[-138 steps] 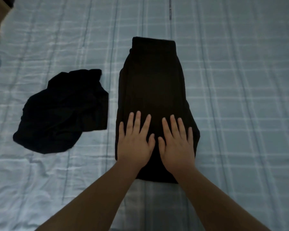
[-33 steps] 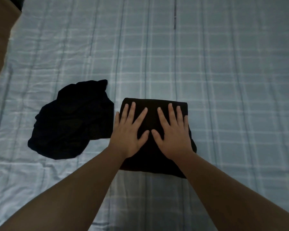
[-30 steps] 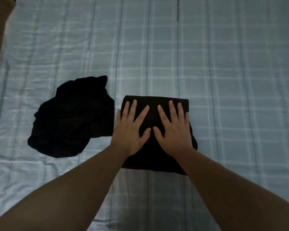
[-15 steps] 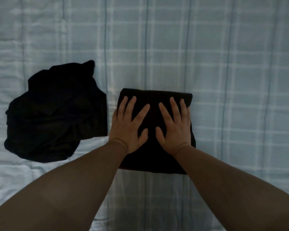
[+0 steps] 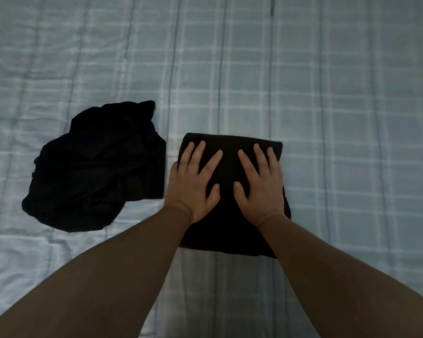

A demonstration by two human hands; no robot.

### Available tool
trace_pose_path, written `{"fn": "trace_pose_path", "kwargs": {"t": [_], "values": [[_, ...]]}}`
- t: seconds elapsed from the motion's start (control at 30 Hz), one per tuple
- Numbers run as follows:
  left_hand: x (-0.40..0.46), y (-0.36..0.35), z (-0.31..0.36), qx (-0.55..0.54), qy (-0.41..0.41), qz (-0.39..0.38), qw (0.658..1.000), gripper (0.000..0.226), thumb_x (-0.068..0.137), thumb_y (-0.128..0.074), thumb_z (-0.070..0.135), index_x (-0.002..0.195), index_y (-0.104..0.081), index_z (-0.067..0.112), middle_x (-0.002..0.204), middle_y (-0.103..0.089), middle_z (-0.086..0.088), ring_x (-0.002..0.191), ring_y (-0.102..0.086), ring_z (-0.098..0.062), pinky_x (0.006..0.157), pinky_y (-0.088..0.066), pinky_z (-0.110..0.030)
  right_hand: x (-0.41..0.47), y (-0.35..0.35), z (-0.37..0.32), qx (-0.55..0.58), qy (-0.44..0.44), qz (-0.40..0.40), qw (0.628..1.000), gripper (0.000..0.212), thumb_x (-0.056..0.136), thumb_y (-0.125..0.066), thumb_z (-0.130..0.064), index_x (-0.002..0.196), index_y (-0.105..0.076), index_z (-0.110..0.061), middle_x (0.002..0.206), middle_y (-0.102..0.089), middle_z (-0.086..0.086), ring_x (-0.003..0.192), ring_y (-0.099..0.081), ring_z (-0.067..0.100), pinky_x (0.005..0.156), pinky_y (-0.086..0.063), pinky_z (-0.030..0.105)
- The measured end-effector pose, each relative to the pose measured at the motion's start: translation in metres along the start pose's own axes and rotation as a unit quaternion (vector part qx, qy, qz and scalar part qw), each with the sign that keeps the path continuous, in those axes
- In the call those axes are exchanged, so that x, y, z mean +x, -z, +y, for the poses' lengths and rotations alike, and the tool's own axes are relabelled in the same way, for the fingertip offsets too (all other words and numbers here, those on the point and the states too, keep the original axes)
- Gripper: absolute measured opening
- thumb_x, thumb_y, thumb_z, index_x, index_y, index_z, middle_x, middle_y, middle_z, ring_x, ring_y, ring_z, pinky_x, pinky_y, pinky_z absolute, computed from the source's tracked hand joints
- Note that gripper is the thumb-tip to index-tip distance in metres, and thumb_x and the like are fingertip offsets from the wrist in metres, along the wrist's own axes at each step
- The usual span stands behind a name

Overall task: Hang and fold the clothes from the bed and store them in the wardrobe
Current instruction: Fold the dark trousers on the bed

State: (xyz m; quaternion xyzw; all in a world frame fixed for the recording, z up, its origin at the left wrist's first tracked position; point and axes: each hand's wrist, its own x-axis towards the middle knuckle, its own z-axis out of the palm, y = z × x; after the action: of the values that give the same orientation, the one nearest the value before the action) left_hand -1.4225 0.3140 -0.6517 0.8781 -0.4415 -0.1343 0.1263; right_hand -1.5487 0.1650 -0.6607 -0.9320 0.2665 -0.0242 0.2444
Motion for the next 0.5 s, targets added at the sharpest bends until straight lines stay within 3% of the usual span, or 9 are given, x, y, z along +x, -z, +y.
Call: {"fn": "trace_pose_path", "kwargs": {"t": [0.1,0.17,0.27,0.37,0.43,0.5], "values": [[-0.010,0.009,0.004,-0.002,-0.002,0.027,1.000,0.069,0.092,-0.039,0.046,0.157,-0.019,0.032,0.166,-0.013,-0.008,0.153,-0.008,-0.028,0.110,-0.036,-0.054,-0.012,0.010,-0.005,0.050,-0.020,0.032,0.998,0.068,0.097,-0.043,-0.047,0.159,-0.021,-0.030,0.168,-0.015,0.002,0.155,-0.004,0.025,0.121,-0.018,0.058],[-0.022,0.016,0.008,-0.040,0.036,0.043,0.998,0.072,0.093,-0.041,0.049,0.158,-0.015,0.030,0.167,-0.009,-0.002,0.154,-0.005,-0.019,0.112,-0.036,-0.047,-0.025,0.016,-0.010,0.088,-0.081,0.049,0.992,0.077,0.096,-0.046,-0.054,0.160,-0.011,-0.030,0.169,-0.007,-0.001,0.155,-0.005,0.021,0.122,-0.021,0.054],[-0.046,0.026,0.018,-0.111,0.088,0.071,0.987,0.083,0.091,-0.050,0.053,0.158,-0.008,0.028,0.167,-0.003,0.004,0.153,-0.004,-0.012,0.112,-0.035,-0.037,-0.049,0.026,-0.022,0.135,-0.190,0.033,0.972,0.095,0.088,-0.054,-0.067,0.158,0.004,-0.039,0.168,0.001,-0.010,0.152,-0.020,0.023,0.113,-0.036,0.051],[-0.063,0.034,0.022,-0.195,0.151,0.089,0.965,0.094,0.086,-0.063,0.057,0.157,-0.007,0.034,0.166,0.001,0.005,0.151,-0.013,-0.018,0.105,-0.035,-0.032,-0.066,0.037,-0.027,0.208,-0.219,0.002,0.953,0.100,0.085,-0.061,-0.066,0.155,0.008,-0.047,0.167,-0.009,-0.005,0.148,-0.031,0.024,0.111,-0.040,0.052],[-0.070,0.038,0.018,-0.275,0.235,0.065,0.930,0.097,0.082,-0.067,0.062,0.155,-0.008,0.040,0.163,-0.011,-0.001,0.145,-0.030,-0.024,0.102,-0.038,-0.036,-0.073,0.044,-0.023,0.253,-0.225,-0.024,0.941,0.100,0.084,-0.065,-0.063,0.154,0.006,-0.051,0.165,-0.021,-0.004,0.144,-0.037,0.022,0.113,-0.039,0.050],[-0.072,0.038,0.009,-0.328,0.260,0.020,0.908,0.087,0.086,-0.060,0.065,0.154,-0.010,0.043,0.153,-0.038,-0.001,0.132,-0.048,-0.025,0.098,-0.041,-0.035,-0.073,0.049,-0.019,0.274,-0.235,-0.048,0.931,0.099,0.083,-0.066,-0.064,0.152,0.005,-0.056,0.161,-0.030,-0.003,0.141,-0.042,0.022,0.113,-0.040,0.050]]}}
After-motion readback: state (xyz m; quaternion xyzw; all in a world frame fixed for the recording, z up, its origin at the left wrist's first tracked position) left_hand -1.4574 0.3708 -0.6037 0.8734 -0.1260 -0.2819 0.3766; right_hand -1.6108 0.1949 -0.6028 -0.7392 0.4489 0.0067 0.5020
